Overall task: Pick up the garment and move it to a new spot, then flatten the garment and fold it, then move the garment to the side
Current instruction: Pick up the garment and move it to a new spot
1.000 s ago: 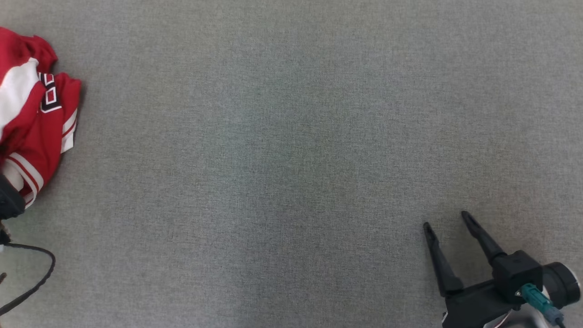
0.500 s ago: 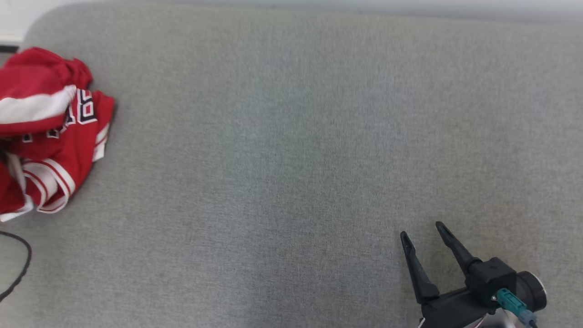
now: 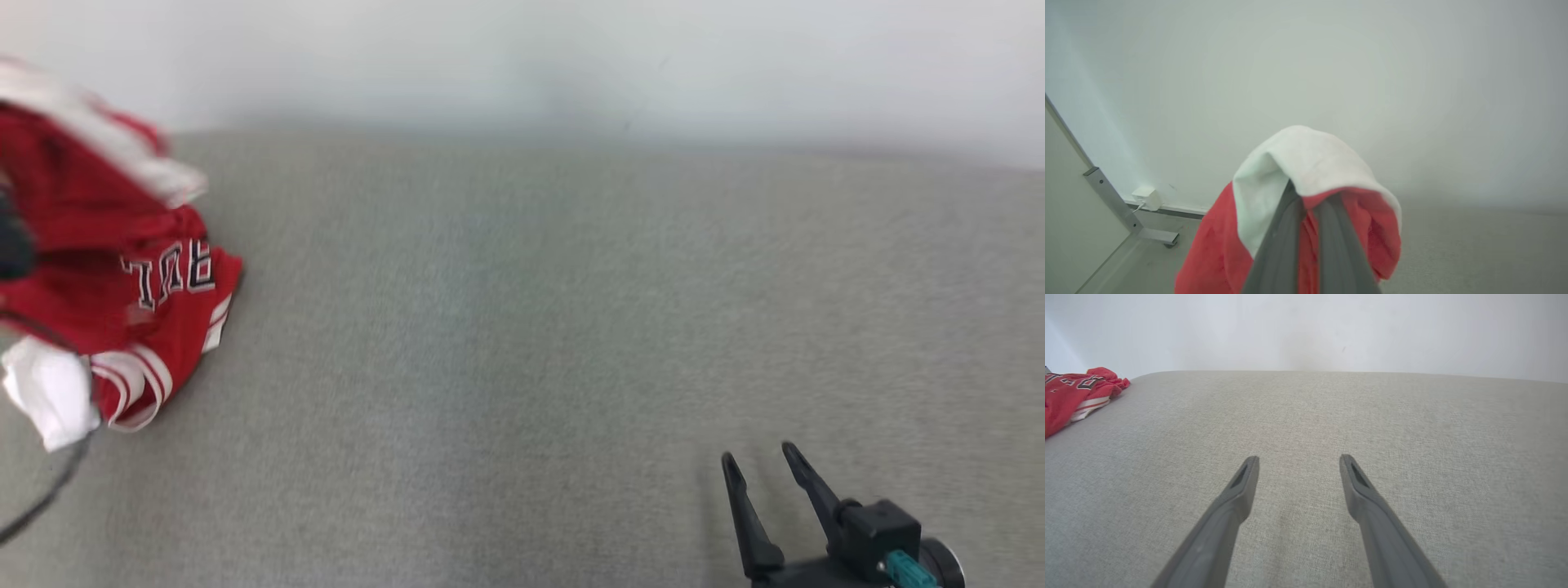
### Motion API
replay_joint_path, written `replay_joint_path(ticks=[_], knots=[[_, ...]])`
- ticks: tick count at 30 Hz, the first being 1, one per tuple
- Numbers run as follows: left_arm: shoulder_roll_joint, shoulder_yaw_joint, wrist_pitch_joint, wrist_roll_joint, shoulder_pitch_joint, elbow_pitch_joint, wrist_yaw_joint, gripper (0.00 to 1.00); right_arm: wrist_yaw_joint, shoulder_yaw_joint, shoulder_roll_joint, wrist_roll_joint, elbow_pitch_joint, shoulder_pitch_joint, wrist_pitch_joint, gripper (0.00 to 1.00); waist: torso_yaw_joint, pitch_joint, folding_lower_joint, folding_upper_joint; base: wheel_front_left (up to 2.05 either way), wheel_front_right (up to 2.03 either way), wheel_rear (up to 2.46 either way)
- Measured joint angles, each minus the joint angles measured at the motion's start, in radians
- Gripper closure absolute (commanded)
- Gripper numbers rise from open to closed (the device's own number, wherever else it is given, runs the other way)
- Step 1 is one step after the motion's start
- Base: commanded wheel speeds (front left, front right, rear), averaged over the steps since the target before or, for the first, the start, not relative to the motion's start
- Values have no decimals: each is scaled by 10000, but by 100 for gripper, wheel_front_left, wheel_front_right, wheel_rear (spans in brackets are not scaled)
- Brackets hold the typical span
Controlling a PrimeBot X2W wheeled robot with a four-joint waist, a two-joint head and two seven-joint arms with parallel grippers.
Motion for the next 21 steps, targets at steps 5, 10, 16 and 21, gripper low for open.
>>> replay_joint_path(ticks=[5, 10, 16, 21], knots=[[-575, -443, -267, -506, -12, -658, -13, 100, 0, -209, 73, 65, 134, 315, -79, 0, -432, -662, -2, -1, 0, 0, 0], [-1239, -1285, -621, -646, -99, -1175, -36, 100, 0, -278, 107, 113, 52, 343, -42, 0, -1144, -1028, -1, -1, 0, 0, 0], [-1896, -2086, -1243, -836, 270, -1388, -65, 100, 0, -299, 121, 128, -65, 342, 59, 0, -2167, -1245, 0, 0, 0, 0, 0], [-2418, -2583, -1802, -782, 758, -1158, -63, 100, 0, -328, 125, 100, -186, 362, 178, 0, -3023, -1301, 1, 0, 0, 0, 0]])
